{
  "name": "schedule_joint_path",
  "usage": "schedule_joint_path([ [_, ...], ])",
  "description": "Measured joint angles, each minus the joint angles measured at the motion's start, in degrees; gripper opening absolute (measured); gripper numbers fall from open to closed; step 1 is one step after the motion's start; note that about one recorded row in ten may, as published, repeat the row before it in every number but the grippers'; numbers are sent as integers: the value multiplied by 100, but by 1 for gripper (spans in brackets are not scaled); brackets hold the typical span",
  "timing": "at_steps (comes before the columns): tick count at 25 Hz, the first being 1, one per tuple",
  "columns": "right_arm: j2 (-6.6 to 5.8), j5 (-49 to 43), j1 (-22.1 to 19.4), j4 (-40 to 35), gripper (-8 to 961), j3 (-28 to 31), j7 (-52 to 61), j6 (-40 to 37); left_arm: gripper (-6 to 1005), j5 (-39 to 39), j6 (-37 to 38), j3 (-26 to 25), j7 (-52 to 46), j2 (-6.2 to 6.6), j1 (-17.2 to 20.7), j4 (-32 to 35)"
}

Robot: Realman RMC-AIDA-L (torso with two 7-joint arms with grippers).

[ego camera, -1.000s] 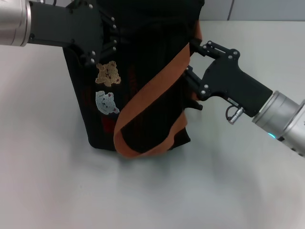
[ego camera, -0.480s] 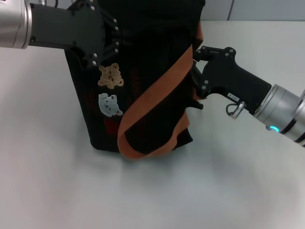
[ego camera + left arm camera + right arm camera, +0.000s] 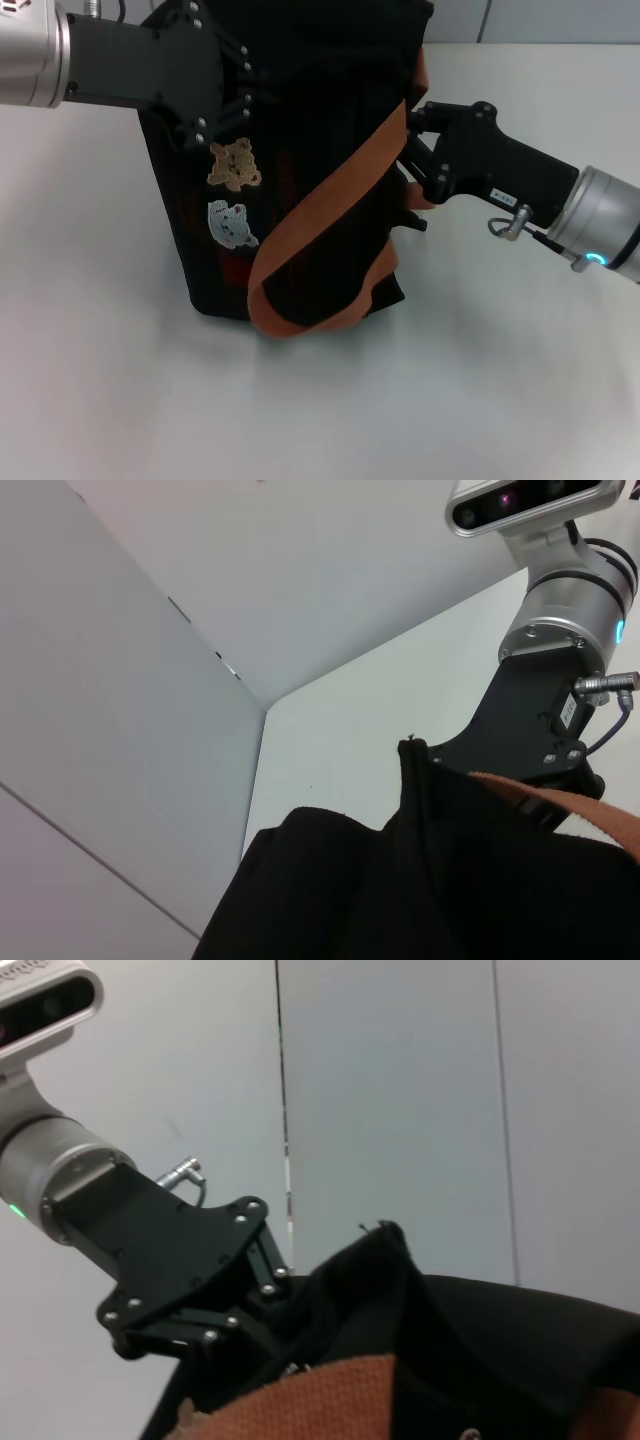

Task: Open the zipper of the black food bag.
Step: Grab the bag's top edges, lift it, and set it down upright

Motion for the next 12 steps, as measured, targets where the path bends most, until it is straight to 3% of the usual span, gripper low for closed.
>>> schedule_joint_path([
  [12, 34, 59, -245, 75, 56, 197, -689, -22, 69, -24, 1, 57, -9, 0, 21, 31],
])
